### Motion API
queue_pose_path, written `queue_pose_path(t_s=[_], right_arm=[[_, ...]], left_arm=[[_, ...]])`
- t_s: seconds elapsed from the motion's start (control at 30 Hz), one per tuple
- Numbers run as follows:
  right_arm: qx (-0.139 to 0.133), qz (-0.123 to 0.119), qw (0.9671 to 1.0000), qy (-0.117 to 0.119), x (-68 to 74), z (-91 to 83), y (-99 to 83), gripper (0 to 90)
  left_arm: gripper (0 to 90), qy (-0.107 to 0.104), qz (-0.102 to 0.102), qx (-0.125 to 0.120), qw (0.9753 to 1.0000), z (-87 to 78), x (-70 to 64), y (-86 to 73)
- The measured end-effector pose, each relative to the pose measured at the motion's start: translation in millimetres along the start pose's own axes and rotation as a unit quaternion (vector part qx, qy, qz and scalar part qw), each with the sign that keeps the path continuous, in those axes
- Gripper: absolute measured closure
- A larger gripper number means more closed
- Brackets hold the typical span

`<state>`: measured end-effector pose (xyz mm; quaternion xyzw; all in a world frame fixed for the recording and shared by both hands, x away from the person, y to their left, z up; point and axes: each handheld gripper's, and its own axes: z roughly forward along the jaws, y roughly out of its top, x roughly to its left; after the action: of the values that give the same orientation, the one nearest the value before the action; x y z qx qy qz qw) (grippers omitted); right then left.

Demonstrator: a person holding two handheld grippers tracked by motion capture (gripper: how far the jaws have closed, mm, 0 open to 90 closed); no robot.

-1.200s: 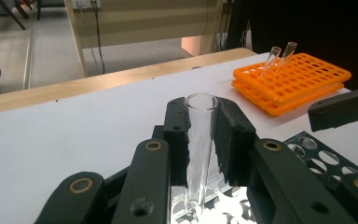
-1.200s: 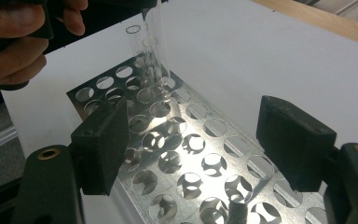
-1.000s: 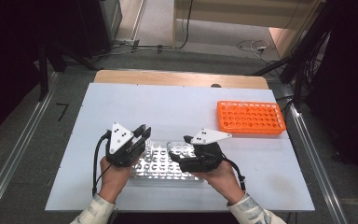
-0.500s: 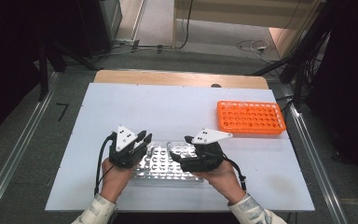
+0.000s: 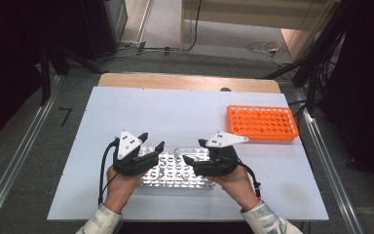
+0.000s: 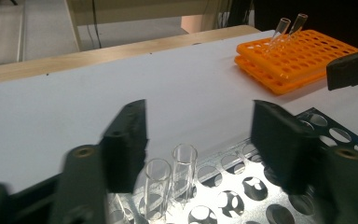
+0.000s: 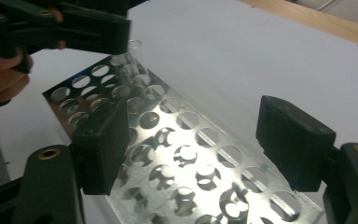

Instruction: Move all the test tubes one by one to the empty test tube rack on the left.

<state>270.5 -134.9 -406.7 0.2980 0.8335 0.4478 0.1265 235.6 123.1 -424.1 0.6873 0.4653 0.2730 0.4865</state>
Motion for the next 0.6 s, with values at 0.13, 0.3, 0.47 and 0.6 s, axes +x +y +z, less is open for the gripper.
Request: queue_pose_path(t_s=[0.13, 0.3, 0.47, 0.6], right_arm=[[-0.005, 0.011, 0.9995, -0.028, -14.3, -2.6, -3.4, 26.7], [-0.006, 0.031, 0.9972, -0.068, -37.5, -4.9, -8.1, 27.0], [-0.009, 0.057, 0.9925, -0.108, -63.3, -7.2, -14.3, 29.5], [-0.009, 0.073, 0.9880, -0.135, -81.2, -7.7, -19.0, 30.1]], left_arm=[[17.3, -0.009, -0.025, 0.007, 0.9996, 1.1, 2.0, 0.8], [10.3, -0.023, -0.031, 0.002, 0.9992, 1.2, 2.3, 1.5], [9.0, -0.033, -0.026, 0.007, 0.9991, 1.9, 0.3, 2.1], [8.9, -0.035, -0.026, 0.008, 0.9990, 1.7, -0.3, 2.3]])
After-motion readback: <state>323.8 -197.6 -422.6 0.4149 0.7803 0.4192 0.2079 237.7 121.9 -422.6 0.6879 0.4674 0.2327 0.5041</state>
